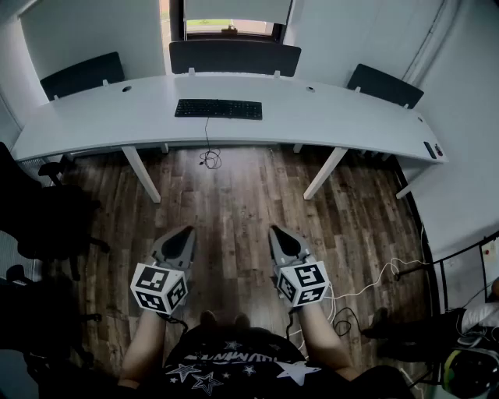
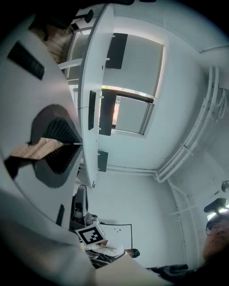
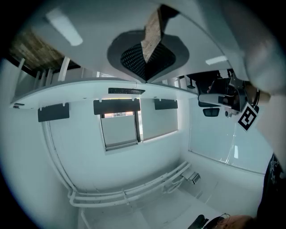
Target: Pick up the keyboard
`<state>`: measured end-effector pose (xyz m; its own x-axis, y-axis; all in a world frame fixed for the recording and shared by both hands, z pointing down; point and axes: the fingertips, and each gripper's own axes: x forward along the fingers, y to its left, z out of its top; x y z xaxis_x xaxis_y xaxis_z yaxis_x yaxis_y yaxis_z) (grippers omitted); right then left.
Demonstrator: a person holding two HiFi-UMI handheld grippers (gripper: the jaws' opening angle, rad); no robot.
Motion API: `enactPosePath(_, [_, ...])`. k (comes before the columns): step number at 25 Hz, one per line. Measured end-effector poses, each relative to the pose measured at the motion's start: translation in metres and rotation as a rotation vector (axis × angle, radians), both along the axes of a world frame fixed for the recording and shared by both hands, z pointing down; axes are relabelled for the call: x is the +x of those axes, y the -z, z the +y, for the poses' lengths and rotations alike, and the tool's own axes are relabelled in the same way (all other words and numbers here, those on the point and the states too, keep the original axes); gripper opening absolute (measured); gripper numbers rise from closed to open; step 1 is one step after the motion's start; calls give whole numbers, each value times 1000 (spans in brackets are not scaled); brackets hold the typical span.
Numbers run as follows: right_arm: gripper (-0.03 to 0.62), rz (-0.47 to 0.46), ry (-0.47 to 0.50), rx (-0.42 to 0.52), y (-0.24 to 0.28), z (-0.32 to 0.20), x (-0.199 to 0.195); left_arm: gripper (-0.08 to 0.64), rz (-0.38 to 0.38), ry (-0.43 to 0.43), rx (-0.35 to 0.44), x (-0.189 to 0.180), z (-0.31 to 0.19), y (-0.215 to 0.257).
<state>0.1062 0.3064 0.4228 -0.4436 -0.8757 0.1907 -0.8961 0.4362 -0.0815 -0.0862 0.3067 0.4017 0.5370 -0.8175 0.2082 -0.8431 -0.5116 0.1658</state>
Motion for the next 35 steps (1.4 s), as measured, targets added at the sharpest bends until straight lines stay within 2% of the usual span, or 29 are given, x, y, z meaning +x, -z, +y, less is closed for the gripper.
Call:
enactPosePath(14, [2, 18, 29, -5, 0, 3, -14, 20, -8, -7, -3, -5, 3, -2])
enactPosePath(20, [2, 54, 23, -36, -9, 1, -15, 20, -12, -28, -12, -7, 0, -7])
enactPosePath(30, [2, 16, -14, -49, 3, 1, 3, 20, 7, -39, -9, -24, -16, -9])
enactPosePath(35, [2, -9, -28, -34, 16, -14, -8, 20, 27, -55, -9, -42, -26, -8])
